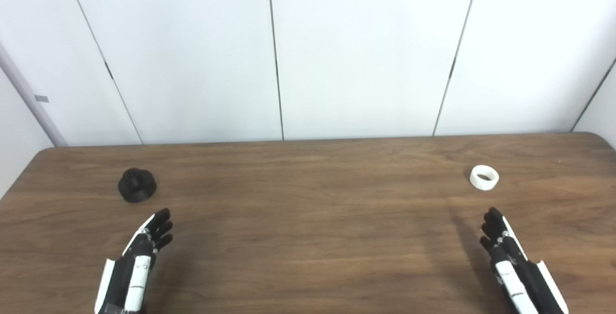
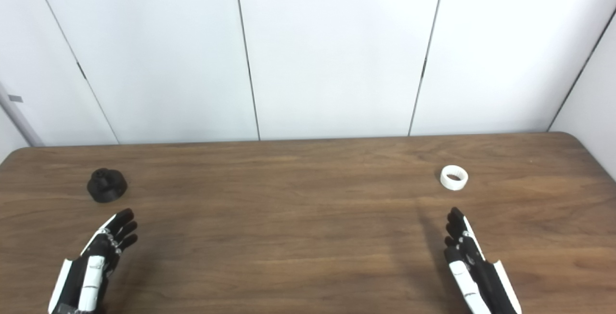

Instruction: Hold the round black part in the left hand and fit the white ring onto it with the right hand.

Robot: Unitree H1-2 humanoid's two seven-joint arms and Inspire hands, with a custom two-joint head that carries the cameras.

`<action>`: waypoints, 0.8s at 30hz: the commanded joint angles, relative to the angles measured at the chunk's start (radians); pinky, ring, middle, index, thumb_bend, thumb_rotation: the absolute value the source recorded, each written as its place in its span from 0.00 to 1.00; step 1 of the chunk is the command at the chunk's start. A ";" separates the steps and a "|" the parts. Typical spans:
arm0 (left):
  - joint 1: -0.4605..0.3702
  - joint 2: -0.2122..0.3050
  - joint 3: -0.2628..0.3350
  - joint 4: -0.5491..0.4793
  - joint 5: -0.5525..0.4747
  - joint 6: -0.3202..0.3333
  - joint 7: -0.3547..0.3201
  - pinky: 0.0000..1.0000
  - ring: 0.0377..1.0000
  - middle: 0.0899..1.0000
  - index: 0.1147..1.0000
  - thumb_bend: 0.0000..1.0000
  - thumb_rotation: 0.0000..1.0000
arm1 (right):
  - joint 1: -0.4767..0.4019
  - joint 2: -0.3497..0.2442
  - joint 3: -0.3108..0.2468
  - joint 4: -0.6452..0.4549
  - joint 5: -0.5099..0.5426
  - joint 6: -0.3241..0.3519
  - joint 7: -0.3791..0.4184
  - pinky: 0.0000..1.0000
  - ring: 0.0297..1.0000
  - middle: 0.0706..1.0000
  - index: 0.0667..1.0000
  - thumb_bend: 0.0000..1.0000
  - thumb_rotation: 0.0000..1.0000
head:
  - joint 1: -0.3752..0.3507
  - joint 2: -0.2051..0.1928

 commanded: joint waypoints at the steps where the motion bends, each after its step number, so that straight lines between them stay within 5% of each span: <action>1: 0.020 -0.021 -0.011 0.045 -0.006 -0.018 0.003 0.88 0.90 0.91 0.87 0.68 0.92 | 0.001 0.009 0.004 0.019 0.004 -0.016 0.004 1.00 1.00 1.00 1.00 0.37 0.80 | 0.000 0.001; 17: 0.024 -0.024 -0.012 0.047 0.000 -0.032 0.004 0.88 0.90 0.91 0.87 0.67 0.88 | 0.005 0.011 0.002 0.021 0.005 -0.019 0.003 1.00 1.00 1.00 1.00 0.37 0.79 | 0.008 -0.007; 21: 0.026 -0.013 -0.026 0.052 0.144 -0.097 0.041 0.85 0.91 0.92 0.87 0.58 0.68 | 0.007 0.011 0.003 0.019 -0.001 -0.024 0.002 1.00 1.00 1.00 1.00 0.36 0.80 | 0.010 -0.007; 24: 0.029 -0.017 -0.032 0.051 0.240 -0.129 0.078 0.82 0.89 0.90 0.85 0.64 0.48 | 0.008 0.008 0.000 0.019 0.003 -0.022 0.003 1.00 1.00 1.00 1.00 0.37 0.80 | 0.028 -0.008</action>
